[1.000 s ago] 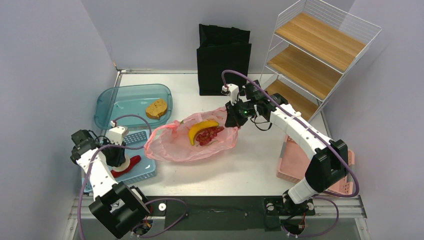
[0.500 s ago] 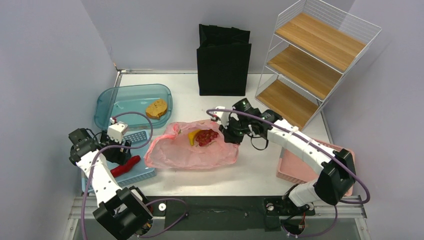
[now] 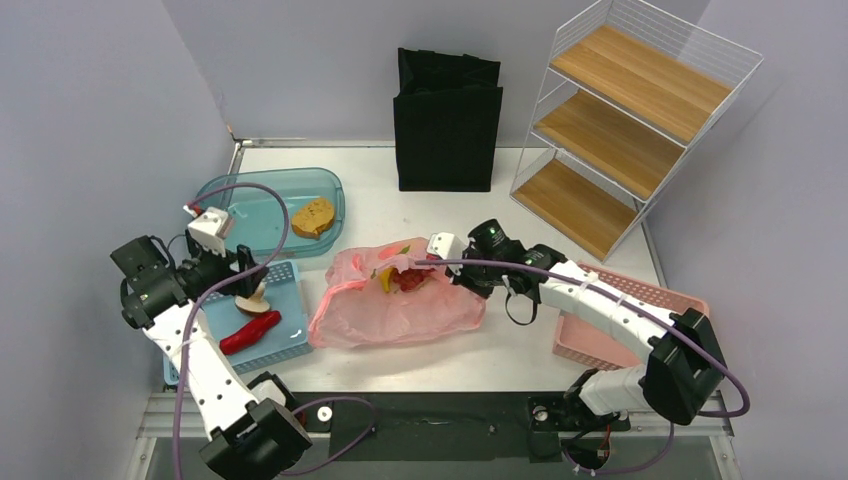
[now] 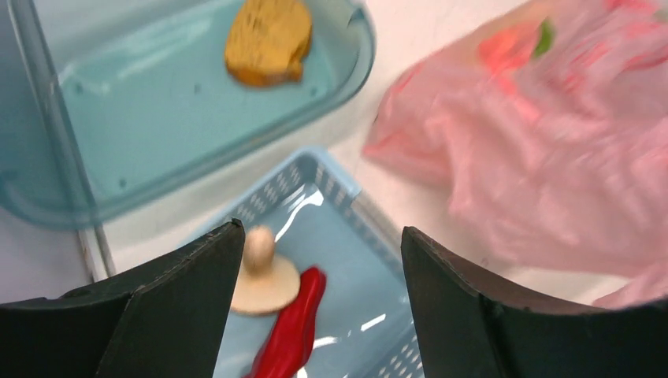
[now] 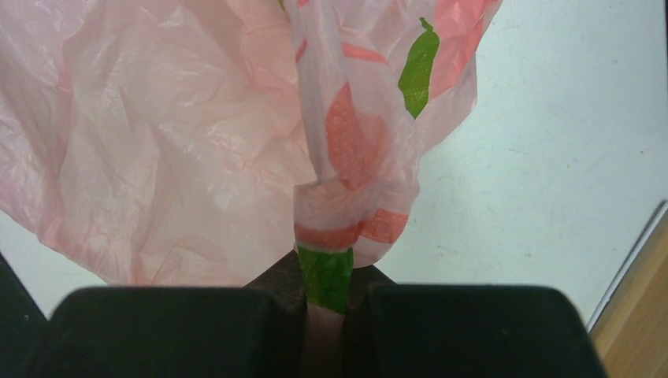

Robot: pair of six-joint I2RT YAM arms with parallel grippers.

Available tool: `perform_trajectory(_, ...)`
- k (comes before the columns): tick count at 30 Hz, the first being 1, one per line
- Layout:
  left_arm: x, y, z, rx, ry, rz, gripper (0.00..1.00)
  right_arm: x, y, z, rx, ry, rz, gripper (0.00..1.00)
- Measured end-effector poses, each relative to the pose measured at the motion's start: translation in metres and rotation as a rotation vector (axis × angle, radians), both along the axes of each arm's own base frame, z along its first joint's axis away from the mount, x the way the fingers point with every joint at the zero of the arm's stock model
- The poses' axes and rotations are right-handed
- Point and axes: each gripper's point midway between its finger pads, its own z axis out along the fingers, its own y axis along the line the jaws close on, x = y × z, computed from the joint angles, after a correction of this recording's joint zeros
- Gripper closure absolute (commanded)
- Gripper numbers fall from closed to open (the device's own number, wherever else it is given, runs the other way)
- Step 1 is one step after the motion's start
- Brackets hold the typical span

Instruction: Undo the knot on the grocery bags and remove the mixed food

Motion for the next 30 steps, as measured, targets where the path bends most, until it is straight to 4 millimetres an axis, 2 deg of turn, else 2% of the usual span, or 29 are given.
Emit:
perform_trajectory(3,0.011,-0.027,0.044,-0.06,-0.108,-0.081,0.28,0.001,-0.001,0.0,0.003,-0.05,0.0,1.0)
perform_trajectory(4,0.012,-0.04,0.054,-0.071,-0.133,-0.126,0.27,0.0,-0.001,0.001,0.005,-0.063,0.004,1.0)
perform_trajectory(5,0.012,-0.061,0.064,-0.085,-0.162,-0.193,0.26,-0.001,-0.001,0.002,0.007,-0.074,0.005,1.0)
perform_trajectory(8,-0.002,-0.113,0.087,-0.13,-0.222,-0.347,0.25,0.001,0.004,0.007,0.027,-0.096,0.004,1.0)
perform_trajectory(11,-0.019,-0.153,0.099,-0.169,-0.254,-0.491,0.25,0.003,0.006,0.009,0.041,-0.1,-0.006,1.0)
perform_trajectory(13,-0.033,-0.18,0.095,-0.187,-0.245,-0.591,0.24,0.003,0.007,0.01,0.048,-0.101,-0.012,1.0)
perform_trajectory(17,-0.041,-0.208,0.067,-0.132,-0.192,-0.673,0.24,0.004,0.008,0.011,0.053,-0.105,-0.012,1.0)
perform_trajectory(20,-0.031,-0.215,0.045,-0.038,-0.17,-0.663,0.24,0.005,0.007,0.012,0.055,-0.106,-0.015,1.0)
perform_trajectory(23,-0.005,-0.209,0.032,0.077,-0.18,-0.588,0.25,0.006,0.008,0.014,0.063,-0.108,-0.012,1.0)
perform_trajectory(26,0.018,-0.2,0.018,0.161,-0.162,-0.52,0.38,0.013,0.007,0.022,0.08,-0.12,-0.019,1.0)
perform_trajectory(28,0.025,-0.199,0.007,0.192,-0.127,-0.514,0.51,0.021,0.005,0.032,0.097,-0.136,-0.031,1.0)
perform_trajectory(29,0.027,-0.199,0.001,0.198,-0.106,-0.516,0.63,0.026,0.004,0.038,0.106,-0.147,-0.037,1.0)
perform_trajectory(30,0.028,-0.2,-0.004,0.201,-0.084,-0.518,0.69,0.031,0.003,0.043,0.113,-0.155,-0.045,0.97)
